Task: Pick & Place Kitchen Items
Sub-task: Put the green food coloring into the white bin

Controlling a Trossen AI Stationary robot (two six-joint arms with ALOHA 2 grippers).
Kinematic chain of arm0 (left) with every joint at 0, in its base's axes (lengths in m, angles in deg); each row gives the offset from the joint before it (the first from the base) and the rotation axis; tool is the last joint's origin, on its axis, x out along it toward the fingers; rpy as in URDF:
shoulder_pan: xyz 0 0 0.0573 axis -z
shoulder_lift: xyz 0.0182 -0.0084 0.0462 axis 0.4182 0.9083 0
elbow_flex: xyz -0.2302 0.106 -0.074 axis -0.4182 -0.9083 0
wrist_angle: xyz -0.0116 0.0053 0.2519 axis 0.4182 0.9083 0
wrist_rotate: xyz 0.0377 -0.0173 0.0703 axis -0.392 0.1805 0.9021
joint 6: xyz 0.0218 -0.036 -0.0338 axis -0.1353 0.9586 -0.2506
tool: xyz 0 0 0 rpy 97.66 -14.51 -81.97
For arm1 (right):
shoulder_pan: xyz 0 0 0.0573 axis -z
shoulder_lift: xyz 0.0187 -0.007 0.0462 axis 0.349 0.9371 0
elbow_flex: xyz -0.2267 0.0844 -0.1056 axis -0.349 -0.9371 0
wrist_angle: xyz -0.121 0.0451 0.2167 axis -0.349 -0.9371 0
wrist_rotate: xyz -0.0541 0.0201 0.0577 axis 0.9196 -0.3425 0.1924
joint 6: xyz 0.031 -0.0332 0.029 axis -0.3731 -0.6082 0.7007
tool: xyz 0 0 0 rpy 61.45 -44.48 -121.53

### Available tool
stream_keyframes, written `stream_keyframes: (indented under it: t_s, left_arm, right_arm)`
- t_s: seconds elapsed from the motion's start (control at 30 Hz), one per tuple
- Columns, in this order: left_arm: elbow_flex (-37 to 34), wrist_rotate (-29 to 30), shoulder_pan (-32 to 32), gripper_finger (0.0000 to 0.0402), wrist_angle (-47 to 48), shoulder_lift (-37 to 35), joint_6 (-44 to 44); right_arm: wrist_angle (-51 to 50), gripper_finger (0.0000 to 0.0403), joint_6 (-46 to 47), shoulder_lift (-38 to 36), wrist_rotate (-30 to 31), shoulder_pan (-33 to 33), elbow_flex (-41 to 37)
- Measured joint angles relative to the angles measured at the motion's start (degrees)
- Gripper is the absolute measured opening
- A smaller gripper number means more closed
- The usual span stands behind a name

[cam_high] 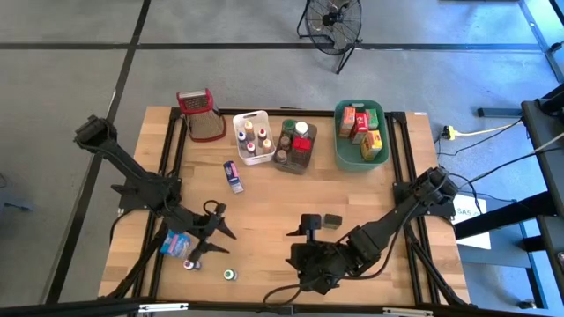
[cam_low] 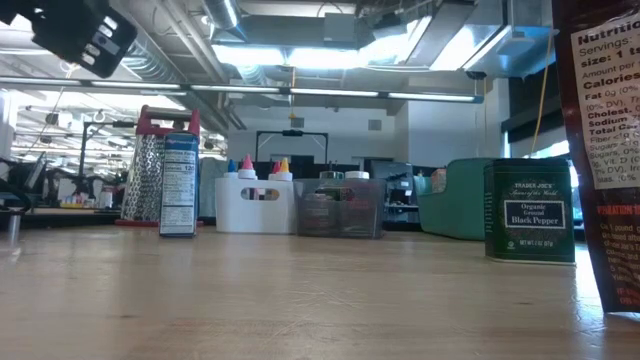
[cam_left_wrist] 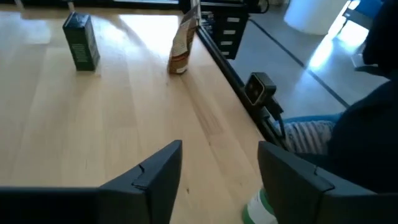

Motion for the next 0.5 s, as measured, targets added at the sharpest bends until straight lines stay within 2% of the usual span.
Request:
stream_keyframes:
  t_s: [0.1, 0.2, 0.5]
  left_arm:
    - [1.61, 0.39, -0.14, 0.0228, 0.44, 1.85, 0.09]
    - [3.39, -0.28, 0.08, 0.024, 1.66, 2.98, -4.94]
    - [14.22, -2.19, 5.95, 0.024, 17.41, 3.34, -6.98]
  right_arm:
    - [0.0, 0.0321, 0.17, 0.0, -0.02, 0.0, 0.0]
    - [-0.02, 0.0321, 0.57, 0.0, -0.02, 0.0, 0.0]
    - [-1.11, 0.0321, 0.82, 0.0, -0.04, 0.0, 0.0]
